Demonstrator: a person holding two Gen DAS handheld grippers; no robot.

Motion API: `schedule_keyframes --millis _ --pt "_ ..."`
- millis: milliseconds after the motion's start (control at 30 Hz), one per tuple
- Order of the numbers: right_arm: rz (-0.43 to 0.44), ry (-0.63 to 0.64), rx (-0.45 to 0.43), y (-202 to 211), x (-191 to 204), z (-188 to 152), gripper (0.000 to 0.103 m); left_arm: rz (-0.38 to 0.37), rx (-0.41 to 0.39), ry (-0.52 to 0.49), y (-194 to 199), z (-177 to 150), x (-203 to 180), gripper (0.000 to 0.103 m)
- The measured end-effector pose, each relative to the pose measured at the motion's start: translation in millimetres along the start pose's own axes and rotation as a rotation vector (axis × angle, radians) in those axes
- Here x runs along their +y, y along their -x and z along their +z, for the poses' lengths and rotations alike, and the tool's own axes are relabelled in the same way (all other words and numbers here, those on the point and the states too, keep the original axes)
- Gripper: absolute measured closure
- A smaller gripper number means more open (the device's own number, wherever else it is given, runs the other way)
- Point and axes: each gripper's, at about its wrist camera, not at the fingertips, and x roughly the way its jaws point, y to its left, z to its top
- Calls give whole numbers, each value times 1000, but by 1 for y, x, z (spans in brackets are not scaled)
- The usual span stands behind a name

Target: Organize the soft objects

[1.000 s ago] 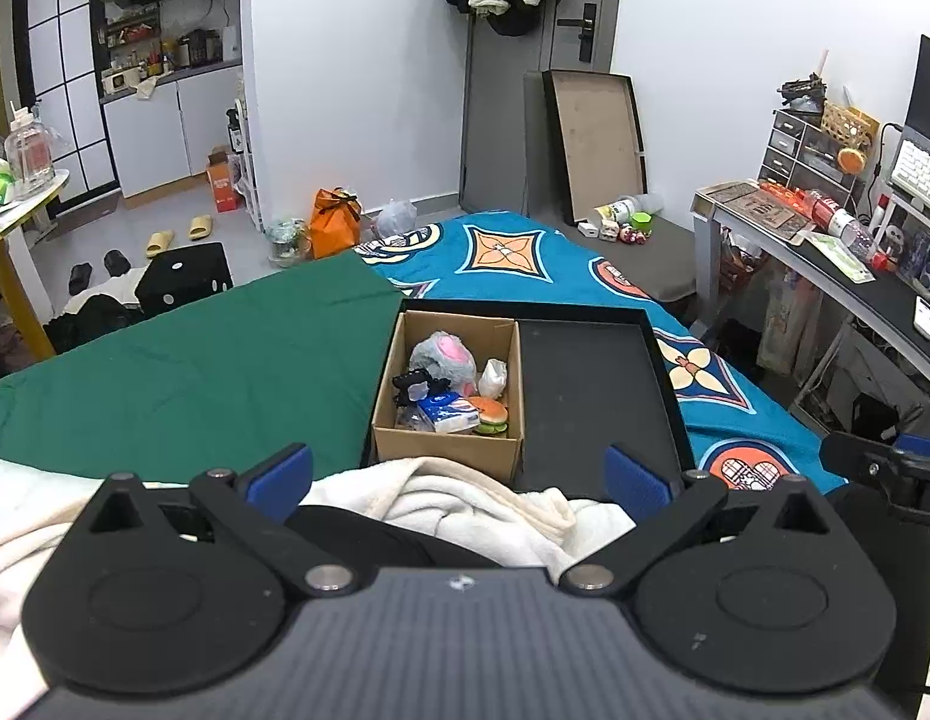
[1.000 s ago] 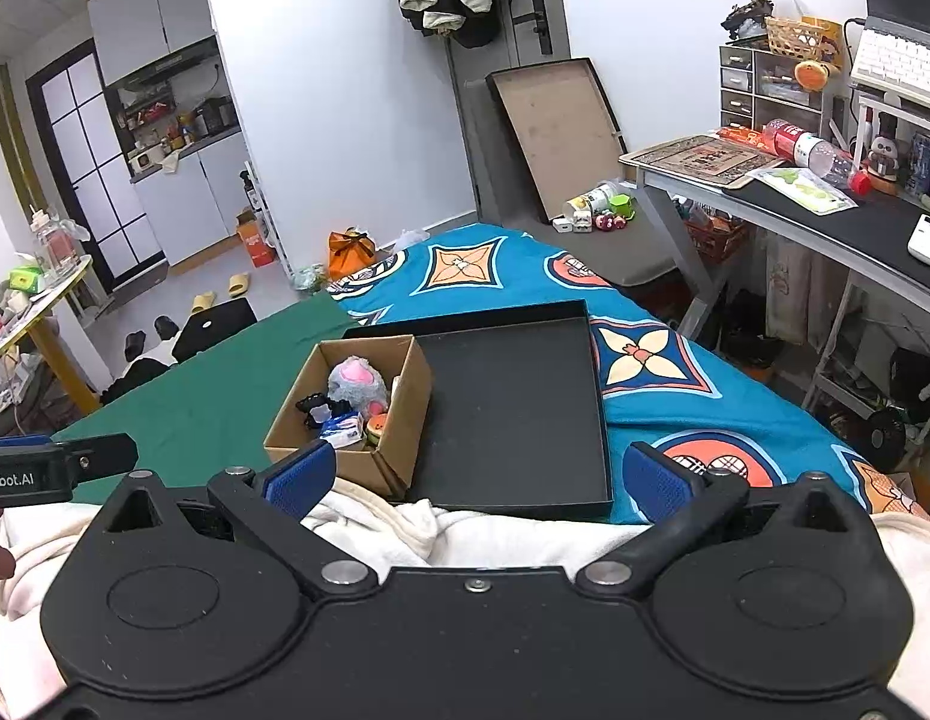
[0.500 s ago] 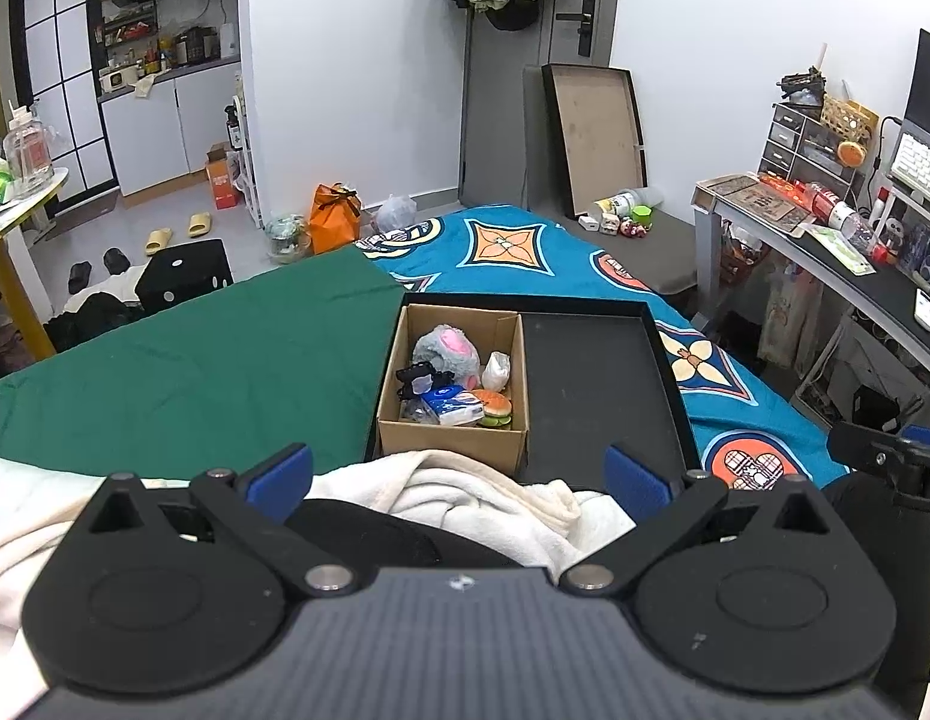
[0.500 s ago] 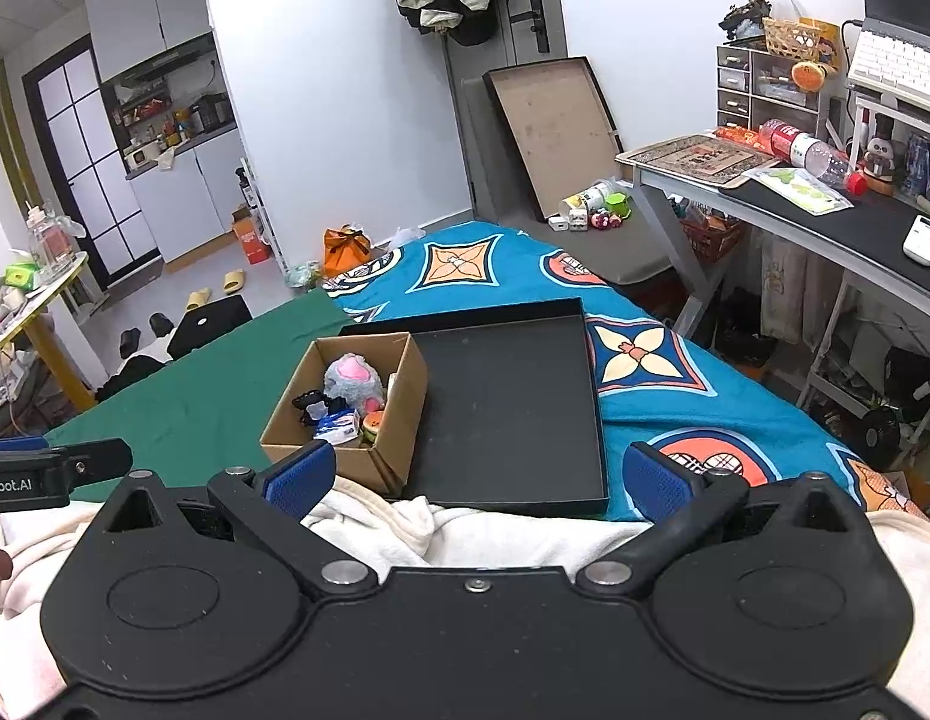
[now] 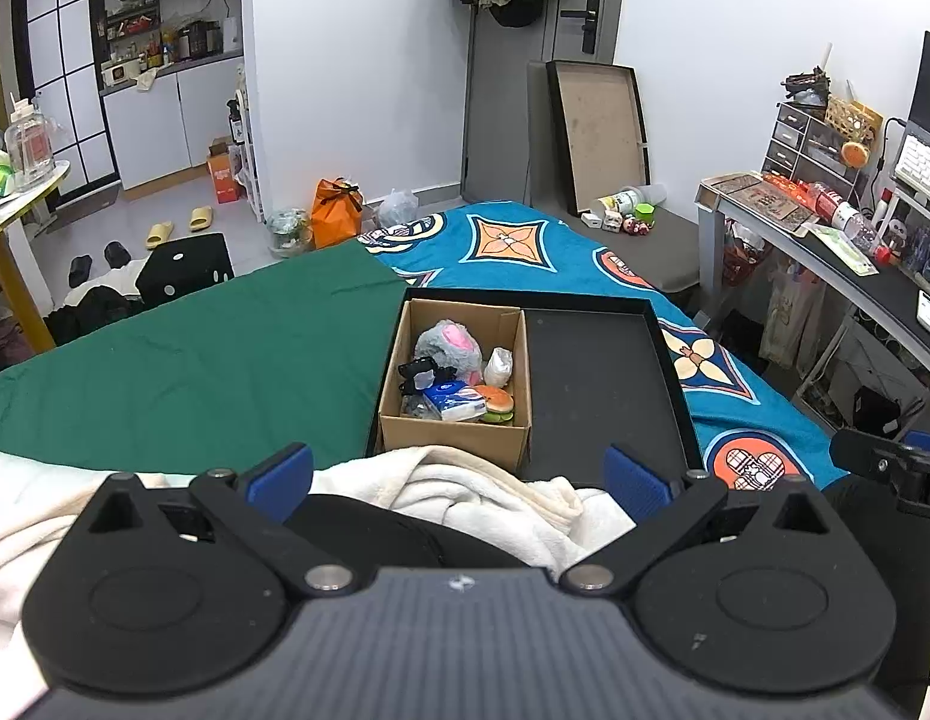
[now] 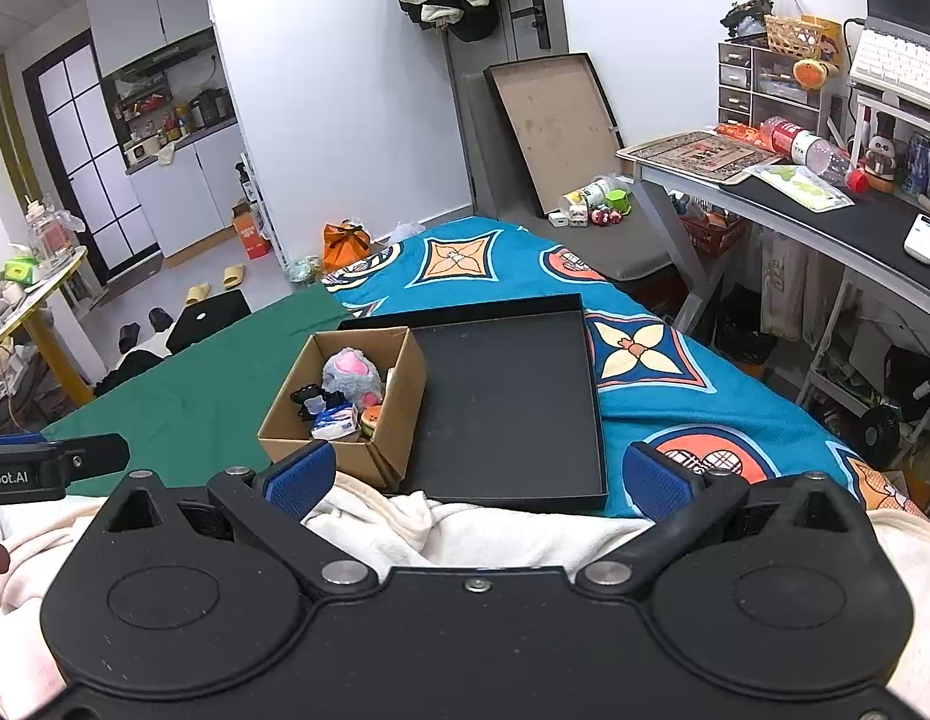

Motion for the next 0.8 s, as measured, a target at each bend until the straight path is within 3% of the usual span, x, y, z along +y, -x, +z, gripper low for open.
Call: schedule_keyframes --millis 800 --pt "-4 9 17 -4 2 -3 0 8 17 -6 -4 0 -6 1"
